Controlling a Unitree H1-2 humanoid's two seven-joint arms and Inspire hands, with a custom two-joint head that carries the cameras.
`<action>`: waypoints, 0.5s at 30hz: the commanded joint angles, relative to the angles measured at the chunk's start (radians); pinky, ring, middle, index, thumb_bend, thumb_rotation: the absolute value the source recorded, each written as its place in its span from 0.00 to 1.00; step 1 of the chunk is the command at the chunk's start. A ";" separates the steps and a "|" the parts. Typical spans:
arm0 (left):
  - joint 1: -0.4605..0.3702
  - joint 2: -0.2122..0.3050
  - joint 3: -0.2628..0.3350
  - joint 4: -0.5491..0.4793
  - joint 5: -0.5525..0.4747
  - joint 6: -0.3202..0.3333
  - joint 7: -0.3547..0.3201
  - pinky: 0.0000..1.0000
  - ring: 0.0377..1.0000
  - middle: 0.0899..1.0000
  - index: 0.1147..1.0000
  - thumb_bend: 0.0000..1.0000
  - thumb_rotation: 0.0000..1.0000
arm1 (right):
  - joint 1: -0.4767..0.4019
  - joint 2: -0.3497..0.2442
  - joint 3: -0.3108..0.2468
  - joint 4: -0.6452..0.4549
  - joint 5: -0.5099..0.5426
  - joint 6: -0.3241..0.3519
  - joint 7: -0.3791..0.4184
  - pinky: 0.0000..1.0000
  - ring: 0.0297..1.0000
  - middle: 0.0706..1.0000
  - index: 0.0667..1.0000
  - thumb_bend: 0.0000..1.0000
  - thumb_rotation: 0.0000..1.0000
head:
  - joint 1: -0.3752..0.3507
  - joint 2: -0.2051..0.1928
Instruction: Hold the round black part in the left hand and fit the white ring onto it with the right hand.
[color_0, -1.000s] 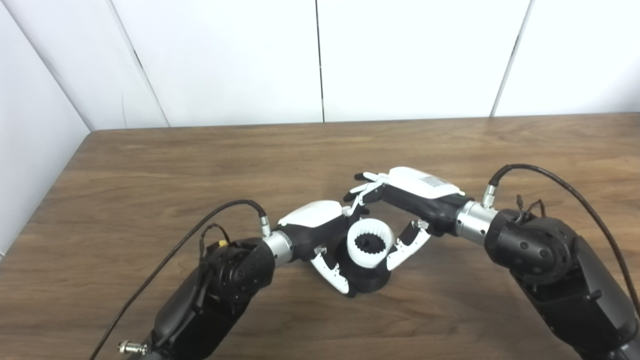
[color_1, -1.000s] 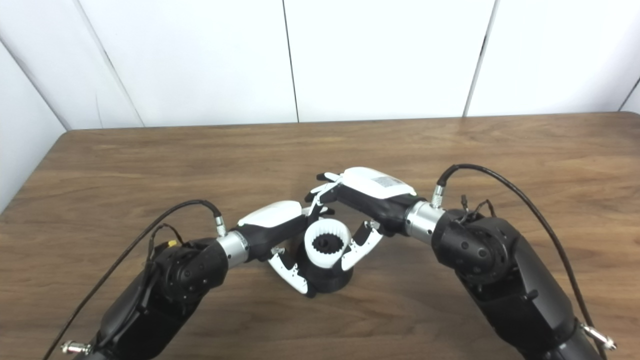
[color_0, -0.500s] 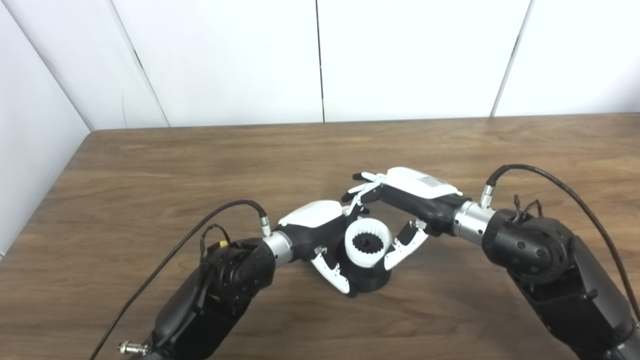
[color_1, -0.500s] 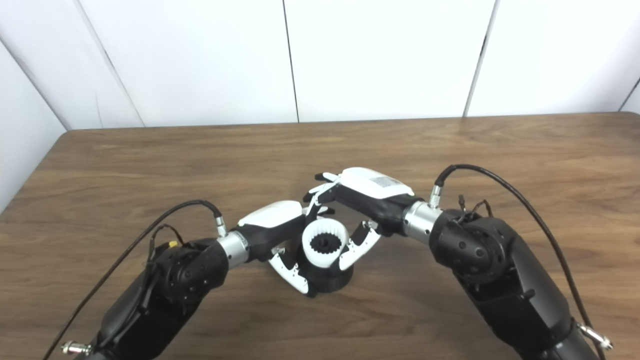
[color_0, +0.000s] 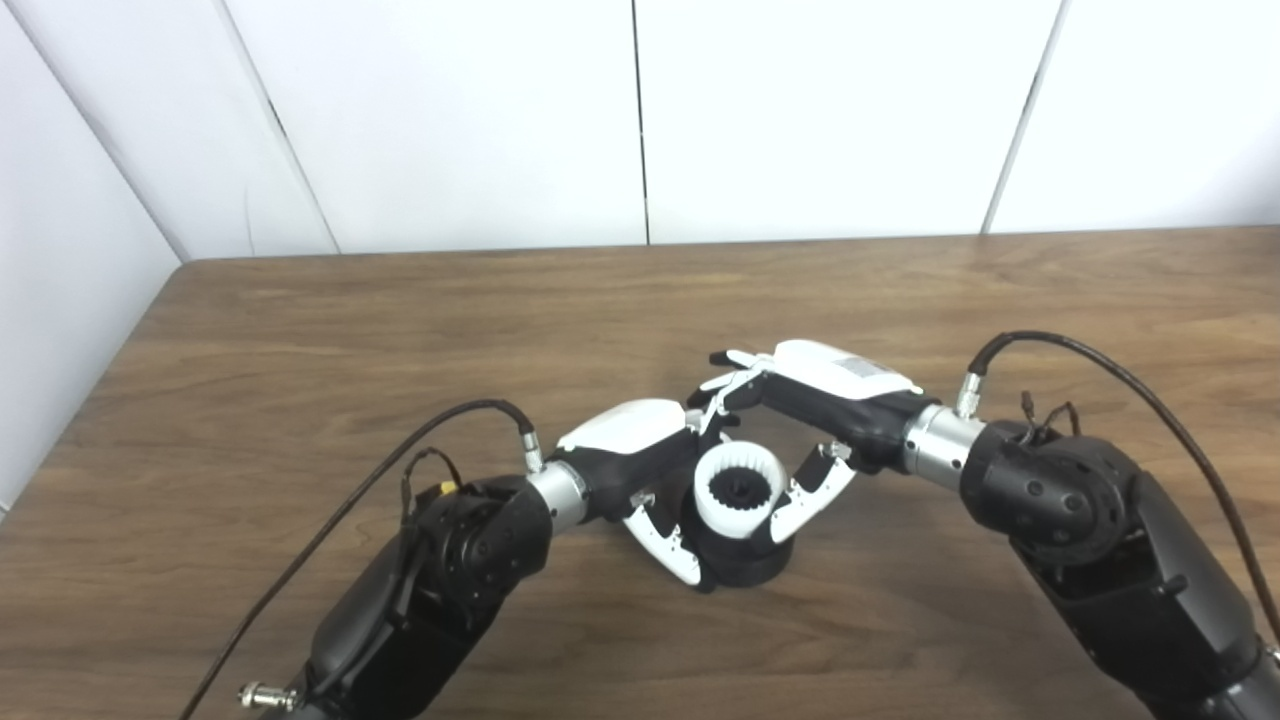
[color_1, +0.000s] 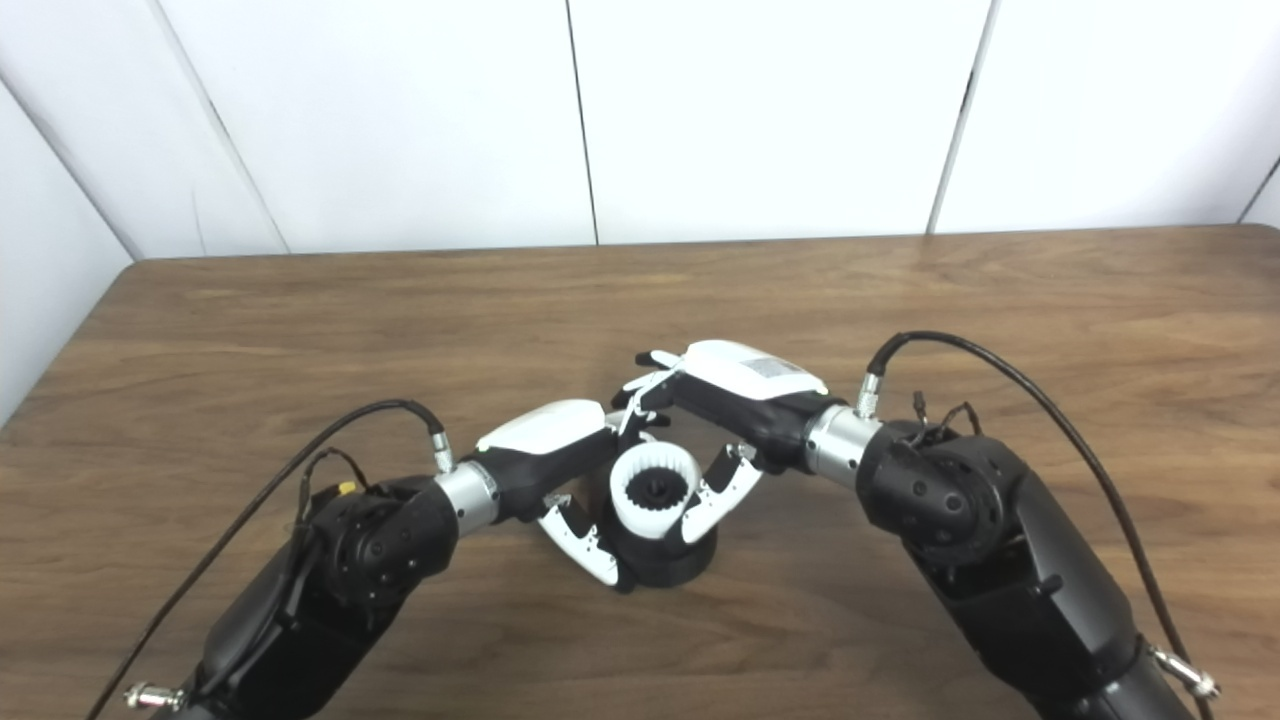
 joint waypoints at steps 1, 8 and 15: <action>-0.006 0.002 -0.004 -0.009 -0.016 -0.001 -0.016 0.96 1.00 1.00 0.71 0.91 0.19 | -0.028 -0.003 -0.008 -0.015 0.003 -0.019 -0.008 1.00 0.99 0.84 0.46 0.52 0.16 | 0.000 0.002; -0.007 0.004 0.000 -0.018 -0.019 0.018 -0.028 0.98 1.00 1.00 0.70 0.91 0.19 | -0.016 -0.007 -0.008 -0.006 0.007 -0.030 -0.012 1.00 0.99 0.84 0.46 0.52 0.16 | 0.002 0.003; -0.007 0.006 0.001 -0.025 -0.010 0.025 -0.031 1.00 1.00 1.00 0.69 0.91 0.18 | 0.000 -0.013 -0.009 0.001 0.004 -0.050 -0.020 1.00 0.99 0.84 0.46 0.52 0.16 | 0.001 0.007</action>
